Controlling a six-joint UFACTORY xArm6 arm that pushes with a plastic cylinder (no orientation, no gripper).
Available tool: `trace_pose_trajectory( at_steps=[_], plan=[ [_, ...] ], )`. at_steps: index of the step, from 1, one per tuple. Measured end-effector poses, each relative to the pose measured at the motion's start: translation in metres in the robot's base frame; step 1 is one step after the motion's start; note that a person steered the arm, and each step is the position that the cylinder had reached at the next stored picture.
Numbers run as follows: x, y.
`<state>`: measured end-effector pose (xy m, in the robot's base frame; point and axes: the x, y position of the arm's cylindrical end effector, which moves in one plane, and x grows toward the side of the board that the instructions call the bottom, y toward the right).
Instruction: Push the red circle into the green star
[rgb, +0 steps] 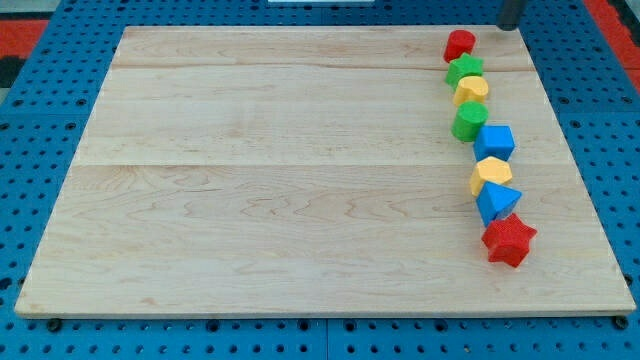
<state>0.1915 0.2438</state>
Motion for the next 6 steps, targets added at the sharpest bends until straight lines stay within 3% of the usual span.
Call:
trace_pose_trajectory(
  at_steps=[2,4,6],
  plan=[
    [0.008,-0.051],
    [0.077,-0.051],
    [0.118,-0.051]
  ],
)
